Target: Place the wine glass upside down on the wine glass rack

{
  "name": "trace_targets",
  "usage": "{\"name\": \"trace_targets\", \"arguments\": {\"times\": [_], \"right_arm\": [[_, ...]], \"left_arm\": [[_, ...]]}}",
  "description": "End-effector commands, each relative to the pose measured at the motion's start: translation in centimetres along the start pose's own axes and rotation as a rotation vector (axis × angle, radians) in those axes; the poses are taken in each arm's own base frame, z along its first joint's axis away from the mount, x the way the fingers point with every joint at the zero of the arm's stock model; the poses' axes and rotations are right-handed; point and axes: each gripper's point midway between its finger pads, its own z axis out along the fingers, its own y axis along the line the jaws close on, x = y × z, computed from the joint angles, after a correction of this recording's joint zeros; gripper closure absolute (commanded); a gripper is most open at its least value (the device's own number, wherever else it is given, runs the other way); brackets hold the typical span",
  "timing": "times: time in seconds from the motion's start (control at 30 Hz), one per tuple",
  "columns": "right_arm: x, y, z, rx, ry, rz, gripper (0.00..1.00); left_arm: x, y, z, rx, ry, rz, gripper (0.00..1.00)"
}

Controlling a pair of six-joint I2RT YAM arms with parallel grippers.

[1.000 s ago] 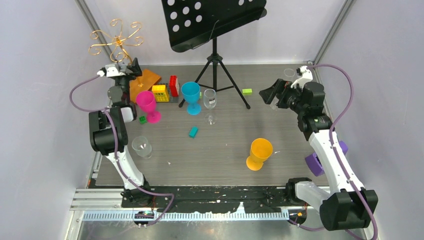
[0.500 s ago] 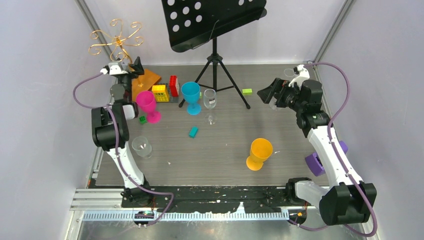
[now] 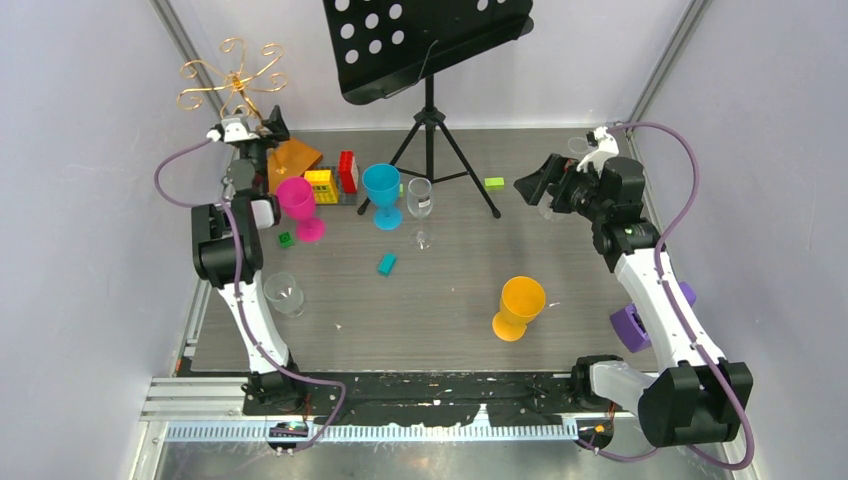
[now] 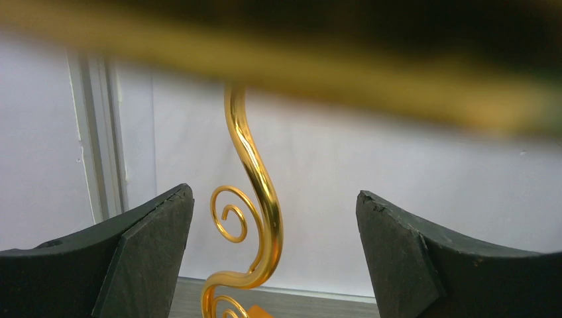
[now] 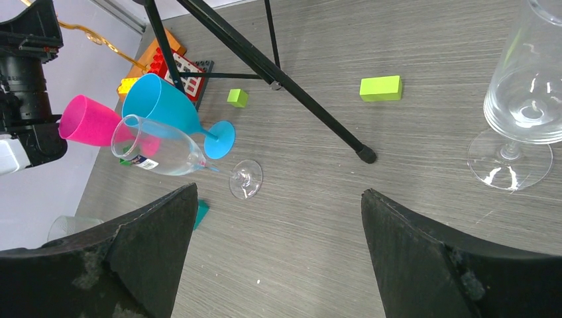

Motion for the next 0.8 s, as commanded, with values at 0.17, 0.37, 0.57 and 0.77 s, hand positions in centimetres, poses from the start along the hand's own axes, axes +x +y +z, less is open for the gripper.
{"name": "trace_targets", "arguments": {"times": [0.17,0.37,0.57,0.77], "right_arm": [[-2.5,1.5,0.3,-0.048,-0.052,-0.041,0.00],[-2.2,1.2,0.8,-0.046,-0.036,-0.034,0.00],[-2.2,1.1,1.0,-0.046,-0.031,-0.031,0.00],[-2.2,1.3,1.0,-0.053,-0.028,-0.030,0.00]], "left_arm": [[-1.3,0.7,1.9,-0.012,-0.082,0.038,0.11],[-0.7,0.8,2.3,0.001,-0.077,0.037,0.20],[-0.2,1.1,2.4,-0.012,-0.072,0.033,0.30],[-0.1,1.2,2.3,-0.018,-0.070,0.028,0.39]]}}
